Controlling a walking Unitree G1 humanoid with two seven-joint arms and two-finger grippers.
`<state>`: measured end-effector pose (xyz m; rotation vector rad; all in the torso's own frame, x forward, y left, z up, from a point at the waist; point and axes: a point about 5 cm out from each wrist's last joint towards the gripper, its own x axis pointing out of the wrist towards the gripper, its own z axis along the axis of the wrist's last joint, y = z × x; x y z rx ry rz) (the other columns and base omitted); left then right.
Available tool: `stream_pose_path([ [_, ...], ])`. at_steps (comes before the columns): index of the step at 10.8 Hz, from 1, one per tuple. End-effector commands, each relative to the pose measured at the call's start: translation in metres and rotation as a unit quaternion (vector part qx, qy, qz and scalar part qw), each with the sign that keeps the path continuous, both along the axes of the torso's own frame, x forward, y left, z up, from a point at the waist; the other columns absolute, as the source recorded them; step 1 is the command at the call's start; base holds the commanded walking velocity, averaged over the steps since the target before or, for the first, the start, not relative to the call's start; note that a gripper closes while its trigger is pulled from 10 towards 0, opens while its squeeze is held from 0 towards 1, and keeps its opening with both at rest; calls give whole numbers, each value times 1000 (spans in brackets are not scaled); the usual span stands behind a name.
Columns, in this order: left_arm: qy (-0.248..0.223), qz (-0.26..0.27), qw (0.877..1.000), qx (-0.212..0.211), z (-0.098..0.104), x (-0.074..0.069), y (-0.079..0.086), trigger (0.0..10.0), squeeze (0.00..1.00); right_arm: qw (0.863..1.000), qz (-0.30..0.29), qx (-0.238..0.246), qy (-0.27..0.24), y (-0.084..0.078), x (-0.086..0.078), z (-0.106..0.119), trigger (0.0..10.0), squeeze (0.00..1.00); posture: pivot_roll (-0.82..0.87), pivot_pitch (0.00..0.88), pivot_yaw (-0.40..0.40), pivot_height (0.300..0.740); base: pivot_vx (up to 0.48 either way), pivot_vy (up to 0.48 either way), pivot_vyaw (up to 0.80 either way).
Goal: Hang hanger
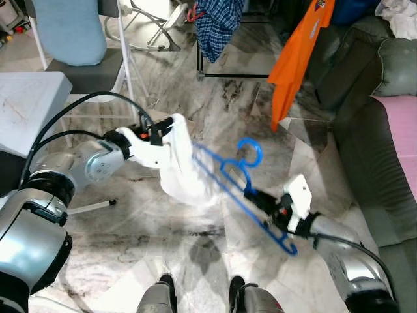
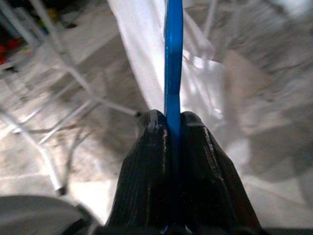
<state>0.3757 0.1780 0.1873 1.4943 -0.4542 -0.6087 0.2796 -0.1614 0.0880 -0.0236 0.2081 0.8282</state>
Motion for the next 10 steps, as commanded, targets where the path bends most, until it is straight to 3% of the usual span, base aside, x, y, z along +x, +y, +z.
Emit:
stream_pose_path([
  [1,-13,9,1000,7,6,1,8,10000,0,999,35,1,13,0,-10,0,10000,0,0,244,40,740,0,0,0],
  [5,-15,15,1000,3,4,2,8,10000,0,998,59,-9,36,-10,-22,2,10000,0,-9,251,41,740,0,0,0],
  [8,-20,-11,1000,-17,6,0,1,10000,0,995,84,-6,50,4,-26,-2,10000,0,-6,258,46,740,0,0,0],
  [10,-12,-51,997,-62,11,-5,-10,10000,0,995,78,-7,58,5,-26,-9,10000,0,-4,262,53,740,0,0,0],
])
